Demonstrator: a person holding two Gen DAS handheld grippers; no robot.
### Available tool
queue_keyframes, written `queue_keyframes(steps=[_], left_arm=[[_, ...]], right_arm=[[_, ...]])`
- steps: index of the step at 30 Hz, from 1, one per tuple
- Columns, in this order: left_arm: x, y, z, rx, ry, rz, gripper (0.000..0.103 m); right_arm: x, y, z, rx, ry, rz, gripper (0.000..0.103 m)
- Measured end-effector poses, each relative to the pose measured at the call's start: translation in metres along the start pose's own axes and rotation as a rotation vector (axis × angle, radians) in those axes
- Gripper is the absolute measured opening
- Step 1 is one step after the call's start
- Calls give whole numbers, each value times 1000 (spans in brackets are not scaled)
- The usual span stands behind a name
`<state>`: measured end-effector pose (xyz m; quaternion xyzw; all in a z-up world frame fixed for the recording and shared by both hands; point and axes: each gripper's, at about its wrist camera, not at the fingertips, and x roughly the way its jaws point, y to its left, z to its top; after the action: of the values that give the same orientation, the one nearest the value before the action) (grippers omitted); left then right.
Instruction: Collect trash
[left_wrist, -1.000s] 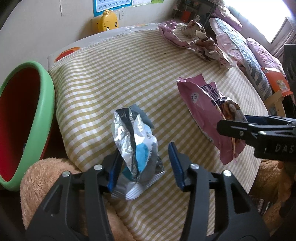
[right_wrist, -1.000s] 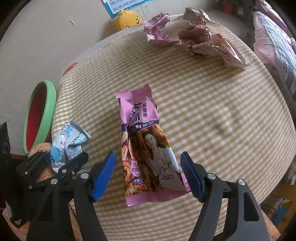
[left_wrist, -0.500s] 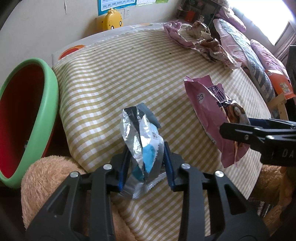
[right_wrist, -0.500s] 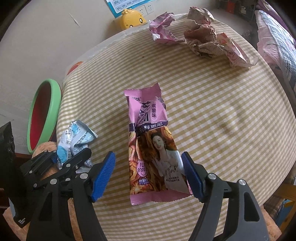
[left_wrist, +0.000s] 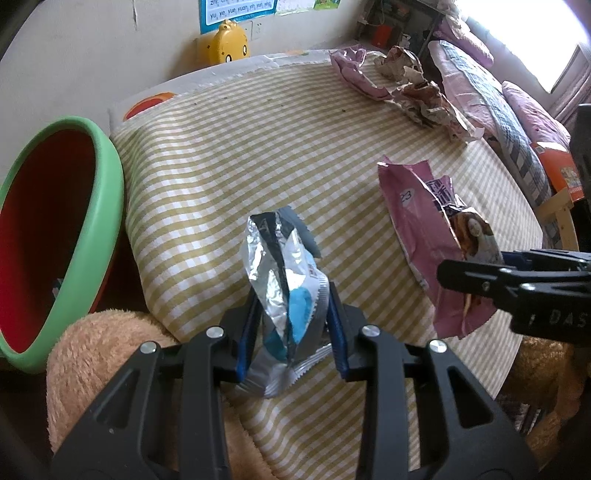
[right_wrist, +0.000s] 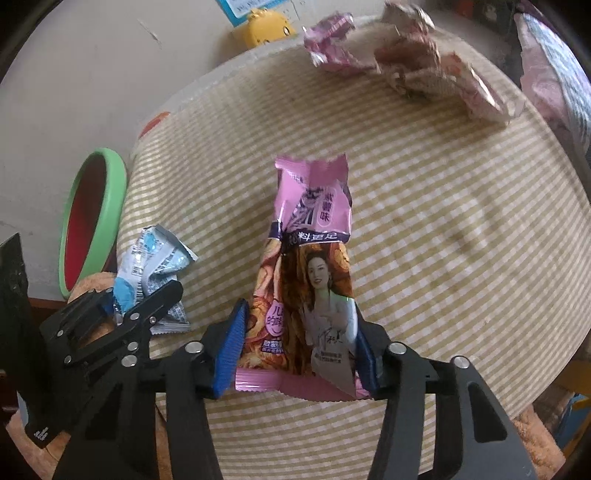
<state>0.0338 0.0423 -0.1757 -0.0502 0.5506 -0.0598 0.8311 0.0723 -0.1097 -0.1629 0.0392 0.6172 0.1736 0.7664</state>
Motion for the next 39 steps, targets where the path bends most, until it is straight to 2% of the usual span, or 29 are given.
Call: queue_keyframes(steps=[5,10,11,17,21,32,39], left_arm=[[-10,4,0,-27,-37,-14,33],[-32,16,2,-83,-83,-38,33],[-39,19,3,-89,-100,-36,33],[-83,39,5,-104,-215,-3,33],[-102,60,2,-130,-260,27,33],[-127,131,-6,-270,-300,86,33],[-123,170,-13,-346,-292,124,33]], right_arm=[[-19,9,-3,-38,-80,1,38],[-32,9,-7,-72,-141,-61,34],[-34,8,-8,-63,-141,-56,31],[-50,10,-11,-42,-187,-44,30],[-64,17,-13,-29,-224,-27,29],[-79,38,-11,41,-275,66,29],[-71,79,-1,-10,-260,118,29]])
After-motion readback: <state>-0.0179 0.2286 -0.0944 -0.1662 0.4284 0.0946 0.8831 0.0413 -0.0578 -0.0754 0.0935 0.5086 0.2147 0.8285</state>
